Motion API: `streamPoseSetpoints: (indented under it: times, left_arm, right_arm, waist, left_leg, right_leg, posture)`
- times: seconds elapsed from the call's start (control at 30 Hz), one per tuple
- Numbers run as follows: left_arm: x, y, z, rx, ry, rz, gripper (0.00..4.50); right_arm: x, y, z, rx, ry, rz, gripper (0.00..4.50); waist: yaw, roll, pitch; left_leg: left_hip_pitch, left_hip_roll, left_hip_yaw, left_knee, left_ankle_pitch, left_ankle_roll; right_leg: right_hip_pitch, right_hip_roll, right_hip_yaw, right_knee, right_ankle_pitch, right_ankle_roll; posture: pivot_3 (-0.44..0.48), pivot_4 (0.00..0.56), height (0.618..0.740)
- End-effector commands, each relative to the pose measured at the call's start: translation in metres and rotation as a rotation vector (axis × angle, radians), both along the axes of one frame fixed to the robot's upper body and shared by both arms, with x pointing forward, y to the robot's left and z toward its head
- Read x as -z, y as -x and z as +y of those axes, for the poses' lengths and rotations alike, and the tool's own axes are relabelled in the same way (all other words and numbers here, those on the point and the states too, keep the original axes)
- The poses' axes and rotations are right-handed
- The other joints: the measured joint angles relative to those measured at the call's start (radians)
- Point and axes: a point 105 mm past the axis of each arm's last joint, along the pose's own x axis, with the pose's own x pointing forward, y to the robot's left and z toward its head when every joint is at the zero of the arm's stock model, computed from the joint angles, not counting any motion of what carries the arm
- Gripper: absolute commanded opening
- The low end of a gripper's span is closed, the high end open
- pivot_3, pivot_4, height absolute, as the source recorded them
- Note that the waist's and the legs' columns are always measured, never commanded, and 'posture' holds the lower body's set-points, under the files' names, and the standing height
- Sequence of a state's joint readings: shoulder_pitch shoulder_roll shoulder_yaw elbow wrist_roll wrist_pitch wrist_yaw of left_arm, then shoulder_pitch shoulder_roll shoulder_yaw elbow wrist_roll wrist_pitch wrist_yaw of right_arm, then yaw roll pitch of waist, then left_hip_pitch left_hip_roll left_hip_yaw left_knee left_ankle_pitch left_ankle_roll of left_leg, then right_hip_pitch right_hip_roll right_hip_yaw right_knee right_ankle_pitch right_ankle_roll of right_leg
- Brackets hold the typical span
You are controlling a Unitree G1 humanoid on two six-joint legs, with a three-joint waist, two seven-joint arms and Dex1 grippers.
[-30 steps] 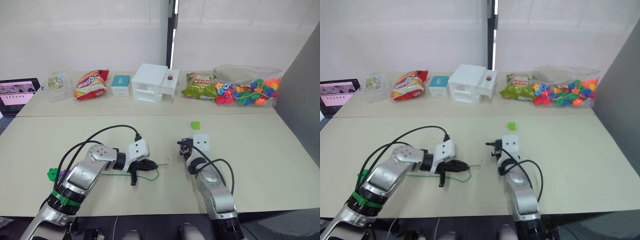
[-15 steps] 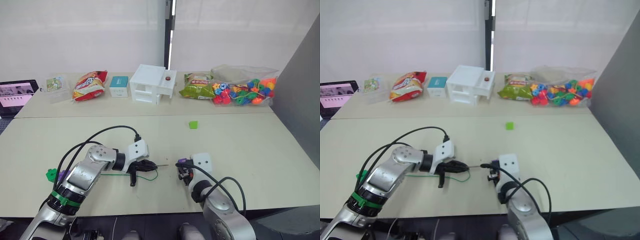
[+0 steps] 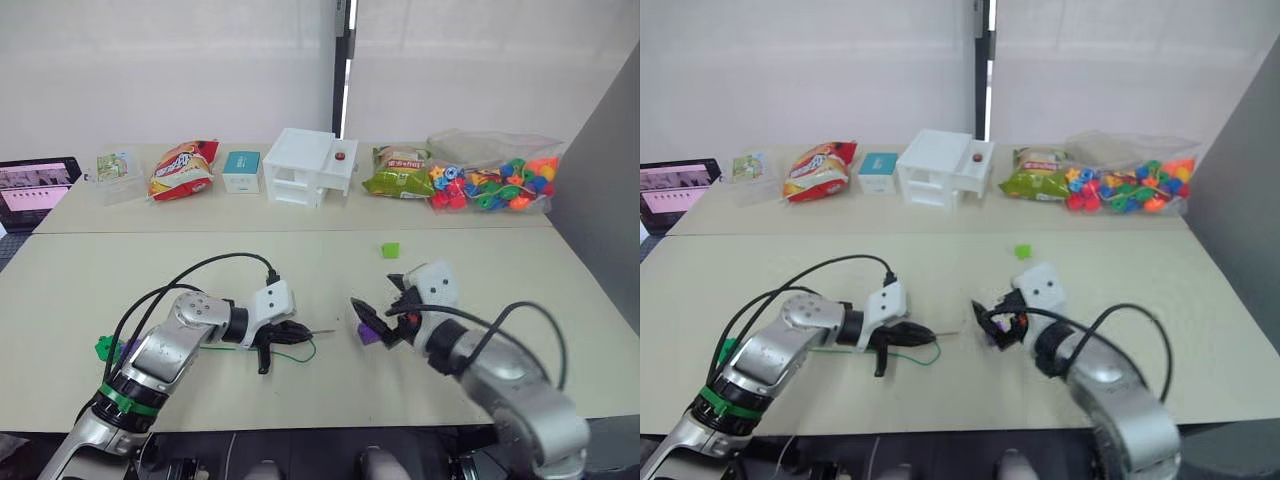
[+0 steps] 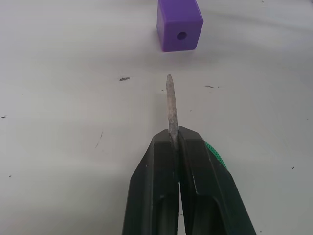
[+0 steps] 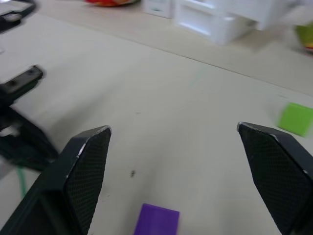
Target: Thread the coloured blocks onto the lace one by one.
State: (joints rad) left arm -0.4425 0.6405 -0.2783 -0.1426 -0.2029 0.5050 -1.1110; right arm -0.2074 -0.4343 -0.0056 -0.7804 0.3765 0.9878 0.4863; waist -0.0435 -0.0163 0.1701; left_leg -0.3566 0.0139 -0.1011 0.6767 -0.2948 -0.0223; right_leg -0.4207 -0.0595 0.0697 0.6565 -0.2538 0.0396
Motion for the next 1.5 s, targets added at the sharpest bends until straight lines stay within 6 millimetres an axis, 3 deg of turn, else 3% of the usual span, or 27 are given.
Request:
streamPoseSetpoints:
  times: [0.03, 0.27, 0.53, 0.63, 0.87, 1.0, 1.2, 1.5]
  left_arm:
    - [-0.015, 0.008, -0.004, 0.031, 0.034, -0.019, 0.0]
    - [-0.016, 0.026, -0.013, 0.068, 0.034, 0.018, 0.0]
    - [-0.012, 0.033, -0.016, 0.055, 0.021, 0.034, 0.0]
    - [-0.012, 0.034, -0.016, 0.055, 0.016, 0.033, 0.0]
    - [-0.015, 0.035, -0.02, 0.051, 0.017, 0.027, 0.0]
    - [-0.016, 0.032, -0.021, 0.046, -0.003, 0.013, 0.0]
    - [-0.017, 0.007, -0.029, -0.024, -0.065, -0.043, 0.0]
    - [-0.011, 0.015, -0.035, 0.016, -0.09, 0.009, 0.0]
  right_arm:
    - [0.009, 0.016, -0.001, -0.389, 0.127, 0.142, 4.45]
    - [0.039, -0.016, -0.029, -0.704, 0.503, 0.138, 4.45]
    - [0.05, -0.042, -0.023, -0.857, 0.578, 0.063, 4.45]
    - [0.052, -0.046, -0.018, -0.876, 0.569, 0.047, 3.64]
    - [0.049, -0.05, -0.014, -0.854, 0.516, 0.033, 1.2]
    - [0.048, -0.047, -0.014, -0.818, 0.502, 0.045, 1.19]
    - [0.058, -0.035, -0.005, -0.747, 0.472, 0.084, 1.19]
    - [0.068, -0.033, -0.005, -0.694, 0.494, 0.127, 1.19]
  waist:
    - [0.0, 0.0, 0.001]
    - [-0.006, 0.0, 0.001]
    - [0.001, 0.0, 0.001]
    - [0.002, 0.0, 0.001]
    - [0.001, 0.0, 0.001]
    - [0.001, 0.0, 0.001]
    - [0.007, 0.0, 0.001]
    - [0.0, 0.0, 0.001]
  left_leg:
    - [0.0, 0.0, 0.0, 0.001, 0.0, 0.0]
    - [0.0, 0.002, 0.002, 0.0, 0.0, 0.001]
    - [-0.003, 0.001, 0.002, 0.002, 0.0, 0.0]
    - [-0.004, 0.0, 0.002, 0.002, 0.0, 0.0]
    - [-0.004, 0.0, 0.002, 0.002, 0.0, 0.0]
    - [-0.003, 0.0, 0.002, 0.002, 0.0, 0.0]
    - [-0.004, -0.001, 0.001, 0.003, 0.0, 0.0]
    - [-0.002, -0.001, 0.001, 0.003, 0.0, 0.0]
  right_leg:
    - [0.0, 0.0, 0.0, 0.0, 0.0, 0.0]
    - [0.002, 0.001, 0.0, -0.007, 0.0, 0.0]
    - [-0.001, -0.001, 0.001, -0.006, 0.001, 0.0]
    - [-0.001, -0.001, 0.0, -0.006, 0.001, 0.001]
    - [-0.001, -0.001, 0.0, -0.005, 0.001, 0.001]
    - [-0.002, -0.001, 0.001, -0.002, 0.001, 0.001]
    - [-0.002, -0.001, 0.0, 0.0, 0.001, 0.001]
    - [-0.001, -0.001, 0.0, 0.001, 0.001, 0.001]
  posture:
    - [0.0, 0.15, 0.74]
    - [0.0, 0.15, 0.74]
    - [0.0, 0.15, 0.74]
    - [0.0, 0.15, 0.74]
    - [0.0, 0.15, 0.74]
    - [0.0, 0.15, 0.74]
    - [0.0, 0.15, 0.74]
    - [0.0, 0.15, 0.74]
